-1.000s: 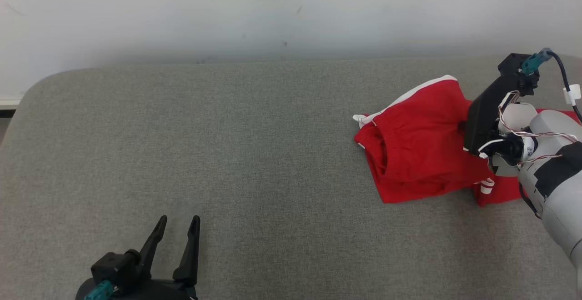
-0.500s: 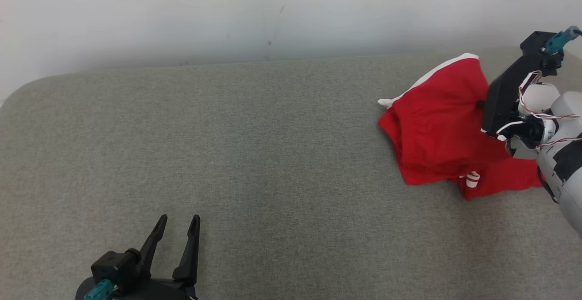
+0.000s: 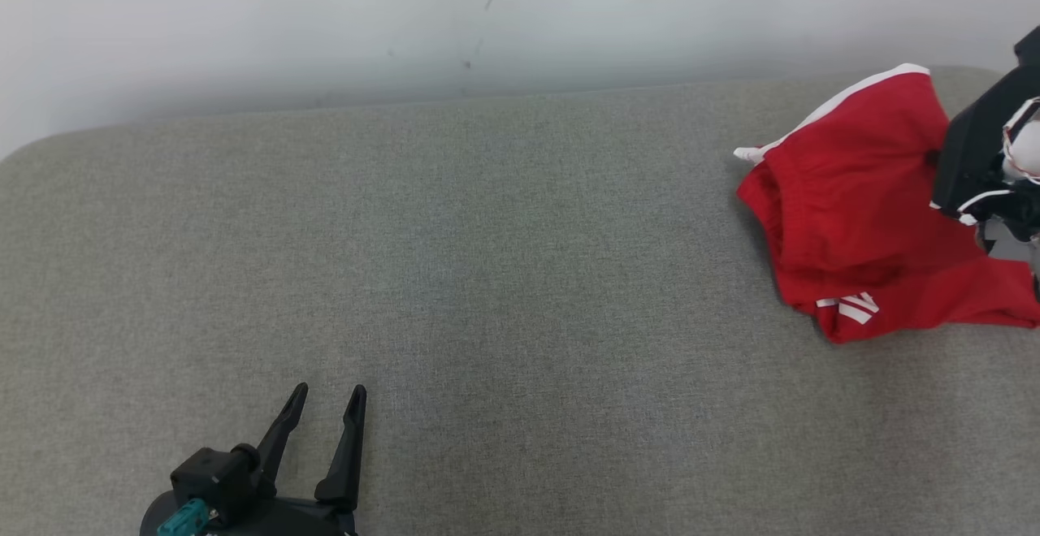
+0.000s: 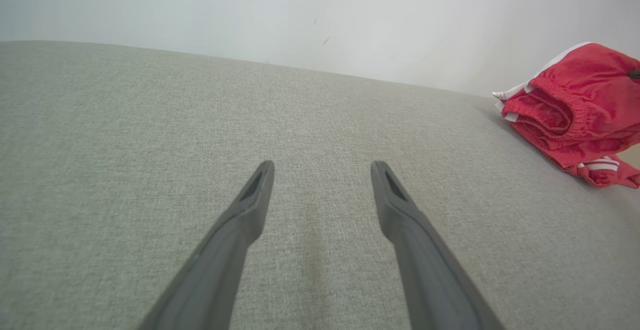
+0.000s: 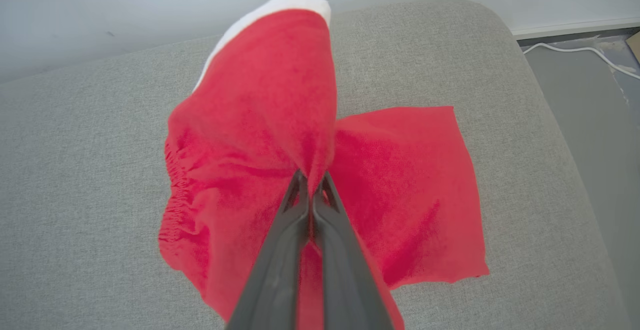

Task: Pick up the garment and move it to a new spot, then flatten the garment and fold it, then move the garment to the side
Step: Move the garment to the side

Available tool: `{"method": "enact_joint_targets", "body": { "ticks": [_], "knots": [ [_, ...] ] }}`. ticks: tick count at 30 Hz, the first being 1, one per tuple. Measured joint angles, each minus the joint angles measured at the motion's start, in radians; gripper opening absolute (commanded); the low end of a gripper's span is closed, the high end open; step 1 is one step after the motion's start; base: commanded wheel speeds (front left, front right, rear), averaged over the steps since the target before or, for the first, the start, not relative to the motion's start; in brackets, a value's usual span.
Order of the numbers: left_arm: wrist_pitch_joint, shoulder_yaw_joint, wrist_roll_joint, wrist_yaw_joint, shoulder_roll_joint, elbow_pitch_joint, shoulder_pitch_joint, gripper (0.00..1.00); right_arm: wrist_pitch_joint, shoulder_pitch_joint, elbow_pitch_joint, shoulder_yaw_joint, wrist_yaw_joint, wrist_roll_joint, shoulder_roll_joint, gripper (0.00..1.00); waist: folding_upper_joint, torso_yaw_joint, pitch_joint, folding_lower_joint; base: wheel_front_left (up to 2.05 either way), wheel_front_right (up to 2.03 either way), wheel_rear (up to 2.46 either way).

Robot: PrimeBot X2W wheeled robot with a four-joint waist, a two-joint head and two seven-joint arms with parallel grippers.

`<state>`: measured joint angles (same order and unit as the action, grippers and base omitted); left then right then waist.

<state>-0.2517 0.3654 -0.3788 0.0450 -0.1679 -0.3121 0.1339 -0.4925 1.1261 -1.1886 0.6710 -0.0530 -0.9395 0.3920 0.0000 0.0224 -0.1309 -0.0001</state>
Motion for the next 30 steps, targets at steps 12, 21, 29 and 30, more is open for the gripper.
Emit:
{"method": "enact_joint_targets", "body": {
  "ticks": [12,21,29,30],
  "knots": [
    [0.0,0.005,0.002,0.008,-0.008,0.007,0.023,1.0,0.01,0.032,-0.023,0.007,0.005,0.024,0.061,0.0,0.0001,0.016,-0.043,0.0001,0.0,0.0,0.0],
    [0.0,0.004,0.003,0.01,-0.016,0.007,0.026,1.0,0.019,0.036,-0.04,0.039,0.019,0.064,0.084,0.0,0.0,0.026,-0.067,0.0001,0.0,0.0,0.0],
    [0.0,0.007,0.008,0.017,-0.017,0.012,0.038,1.0,0.023,0.028,-0.058,0.061,0.045,0.09,0.1,0.0,0.0001,0.034,-0.087,0.0001,0.0,0.0,0.0],
    [0.0,0.007,0.008,0.017,-0.018,0.012,0.038,1.0,0.024,0.027,-0.061,0.064,0.049,0.092,0.102,0.0,0.0001,0.035,-0.09,0.0001,0.0,0.0,0.0]
  ]
}}
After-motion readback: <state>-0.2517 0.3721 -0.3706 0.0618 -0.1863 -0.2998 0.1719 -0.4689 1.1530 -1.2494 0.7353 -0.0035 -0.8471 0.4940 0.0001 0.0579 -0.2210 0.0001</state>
